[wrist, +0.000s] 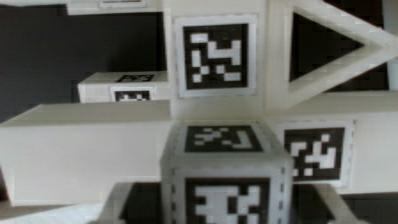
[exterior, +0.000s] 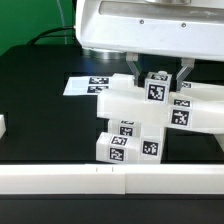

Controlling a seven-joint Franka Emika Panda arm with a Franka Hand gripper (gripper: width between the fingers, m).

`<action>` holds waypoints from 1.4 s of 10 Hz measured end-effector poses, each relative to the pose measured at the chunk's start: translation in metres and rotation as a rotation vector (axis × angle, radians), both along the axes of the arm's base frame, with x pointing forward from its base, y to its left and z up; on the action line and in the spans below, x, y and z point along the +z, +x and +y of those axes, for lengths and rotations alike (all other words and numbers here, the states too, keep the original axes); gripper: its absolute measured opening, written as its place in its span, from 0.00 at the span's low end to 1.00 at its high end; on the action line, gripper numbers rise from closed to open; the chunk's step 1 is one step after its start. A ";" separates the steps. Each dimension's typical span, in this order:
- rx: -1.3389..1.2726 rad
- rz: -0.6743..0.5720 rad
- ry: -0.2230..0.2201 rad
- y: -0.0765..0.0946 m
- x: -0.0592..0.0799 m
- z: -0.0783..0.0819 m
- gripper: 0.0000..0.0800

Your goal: Assemble chair

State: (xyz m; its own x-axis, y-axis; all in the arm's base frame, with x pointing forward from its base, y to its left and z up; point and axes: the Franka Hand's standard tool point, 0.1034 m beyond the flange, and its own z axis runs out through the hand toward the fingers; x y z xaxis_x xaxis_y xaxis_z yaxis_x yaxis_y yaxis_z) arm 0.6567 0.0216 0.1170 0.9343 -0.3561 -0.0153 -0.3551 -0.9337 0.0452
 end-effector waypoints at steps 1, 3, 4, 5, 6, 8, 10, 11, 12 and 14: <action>-0.011 0.000 -0.001 0.000 0.000 0.000 0.37; -0.010 0.000 -0.002 0.000 0.000 0.000 0.62; -0.010 0.000 -0.002 0.000 0.000 0.000 0.62; -0.010 0.001 -0.002 0.000 -0.001 0.000 0.77; -0.010 0.001 -0.002 0.000 -0.001 0.000 0.80; 0.042 -0.001 0.003 -0.001 0.003 0.002 0.81; 0.104 0.001 0.011 -0.007 0.010 0.004 0.81; 0.062 -0.002 0.015 -0.011 0.015 0.009 0.81; 0.066 -0.001 0.016 -0.012 0.015 0.009 0.81; 0.065 0.000 0.016 -0.012 0.014 0.009 0.81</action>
Offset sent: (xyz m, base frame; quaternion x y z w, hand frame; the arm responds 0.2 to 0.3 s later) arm 0.0000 0.0000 0.0000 0.0000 0.0000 0.0000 1.0000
